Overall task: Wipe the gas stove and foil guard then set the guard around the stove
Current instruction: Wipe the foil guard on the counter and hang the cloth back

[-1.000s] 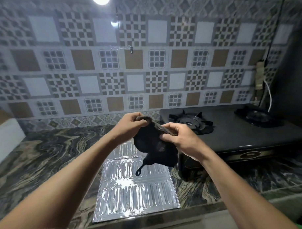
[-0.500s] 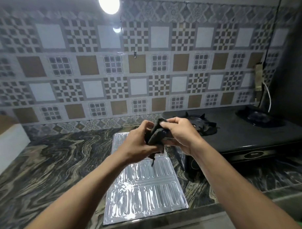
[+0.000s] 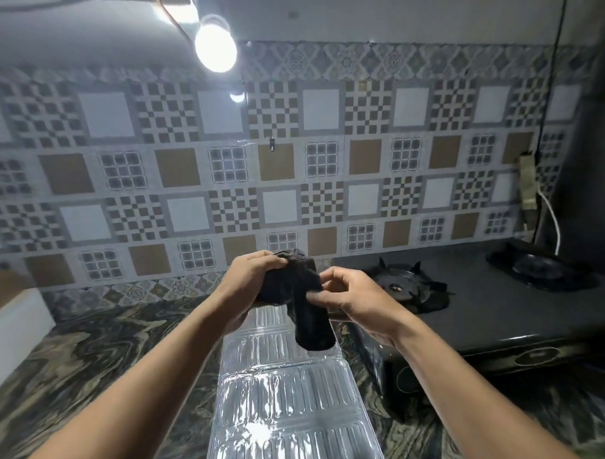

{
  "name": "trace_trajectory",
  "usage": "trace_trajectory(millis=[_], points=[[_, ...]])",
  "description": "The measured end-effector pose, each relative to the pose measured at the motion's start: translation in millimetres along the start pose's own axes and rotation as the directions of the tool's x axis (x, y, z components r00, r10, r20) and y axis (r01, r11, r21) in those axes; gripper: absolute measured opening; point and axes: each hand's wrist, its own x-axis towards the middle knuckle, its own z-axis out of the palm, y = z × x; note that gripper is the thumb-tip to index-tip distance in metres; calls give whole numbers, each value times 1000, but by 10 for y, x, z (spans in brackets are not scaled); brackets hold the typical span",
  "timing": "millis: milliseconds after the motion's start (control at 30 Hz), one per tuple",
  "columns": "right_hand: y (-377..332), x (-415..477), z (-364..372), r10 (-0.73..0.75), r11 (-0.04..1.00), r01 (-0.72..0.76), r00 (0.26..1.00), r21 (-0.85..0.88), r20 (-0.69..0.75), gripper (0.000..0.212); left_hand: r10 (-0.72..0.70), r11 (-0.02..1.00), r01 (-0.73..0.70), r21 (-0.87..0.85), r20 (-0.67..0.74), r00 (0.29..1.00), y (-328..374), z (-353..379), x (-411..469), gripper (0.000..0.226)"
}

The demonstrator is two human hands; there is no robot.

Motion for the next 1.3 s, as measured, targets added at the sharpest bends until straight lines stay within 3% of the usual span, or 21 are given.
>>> trace_trajectory(millis=[67,167,233,333,433,500,567,667,767,900,1067,1300], points=[[-15,139,-43,-30,999,31,999,21,-22,28,-4,999,3,-35,-21,1000,22,23,127,12],[-112,342,-131,-74,997,76,996,-34,48,47,1,993,-5,-115,-32,999,104,50,365,33],[-138,491,-202,-115,985,121,992,-121,55,53,57,994,-65,-88,-97,994,197,73,540,23],[-127,794,-379,-198,975,192,979,-111,-42,23,128,991,-118,69,-155,980,322,99,787,15],[-163,1108,-626,-173,985,173,984,-7,-49,23,80,984,-51,168,-175,981,403,41,1015,14],[-235,1300,-782,-180,984,180,984,-10,-1,25,-9,982,24,189,-78,997,460,-13,1121,33],[-327,1499,-920,-191,979,196,977,-50,94,23,-151,972,124,199,125,981,497,-44,1249,58],[-492,1796,-1118,-186,965,226,948,-135,258,18,-221,964,164,209,291,931,513,-14,1486,54],[-623,2086,-1283,-185,949,251,932,-191,311,17,-151,962,110,252,149,977,543,5,1765,42],[-700,2486,-1483,-229,928,307,917,-213,326,34,-5,970,8,241,-14,1000,627,-49,2096,29],[-775,2950,-1592,-376,859,458,868,-229,324,20,172,973,-148,177,-129,977,720,-136,2557,29],[-768,3682,-1640,-445,732,539,841,-417,307,27,359,893,-280,352,-182,916,847,-334,3170,33]])
